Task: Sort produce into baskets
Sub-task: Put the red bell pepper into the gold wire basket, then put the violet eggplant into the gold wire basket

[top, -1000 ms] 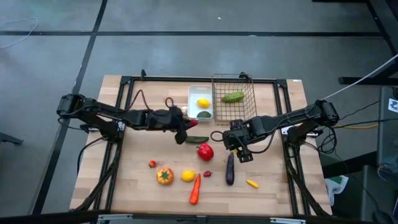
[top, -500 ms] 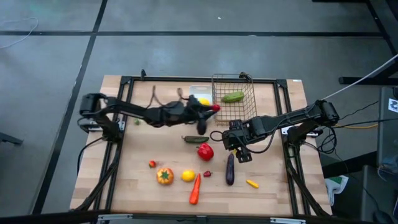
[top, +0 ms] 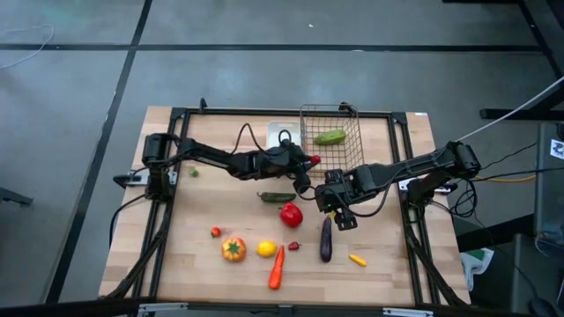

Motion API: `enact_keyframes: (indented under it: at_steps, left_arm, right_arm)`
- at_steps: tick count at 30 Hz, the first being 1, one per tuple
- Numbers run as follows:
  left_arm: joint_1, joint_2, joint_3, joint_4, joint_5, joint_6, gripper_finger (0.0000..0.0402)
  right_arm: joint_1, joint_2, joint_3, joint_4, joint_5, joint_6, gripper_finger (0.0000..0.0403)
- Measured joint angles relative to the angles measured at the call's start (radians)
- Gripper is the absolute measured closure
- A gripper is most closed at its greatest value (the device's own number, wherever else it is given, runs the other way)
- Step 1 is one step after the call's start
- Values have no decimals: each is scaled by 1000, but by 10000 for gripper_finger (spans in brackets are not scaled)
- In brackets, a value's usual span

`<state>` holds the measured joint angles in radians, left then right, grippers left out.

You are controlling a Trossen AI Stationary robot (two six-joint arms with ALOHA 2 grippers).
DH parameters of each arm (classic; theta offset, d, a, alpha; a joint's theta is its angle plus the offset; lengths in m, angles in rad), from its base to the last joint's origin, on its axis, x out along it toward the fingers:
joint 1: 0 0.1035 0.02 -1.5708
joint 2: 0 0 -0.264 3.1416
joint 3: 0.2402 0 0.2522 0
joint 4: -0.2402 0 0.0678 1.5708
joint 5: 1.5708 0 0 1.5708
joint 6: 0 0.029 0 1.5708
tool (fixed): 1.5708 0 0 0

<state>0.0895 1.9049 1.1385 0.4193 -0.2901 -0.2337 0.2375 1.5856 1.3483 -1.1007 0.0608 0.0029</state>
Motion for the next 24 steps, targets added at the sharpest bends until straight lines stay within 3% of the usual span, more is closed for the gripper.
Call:
enact_keyframes:
  at_steps: [17, 24]
  left_arm:
    - [3, 1, 0, -76, 0, 53, 304]
    - [5, 1, 0, -80, -1, 57, 248]
  right_arm:
    - [0, 0, 0, 1, 0, 0, 68]
    - [0, 0, 0, 1, 0, 0, 68]
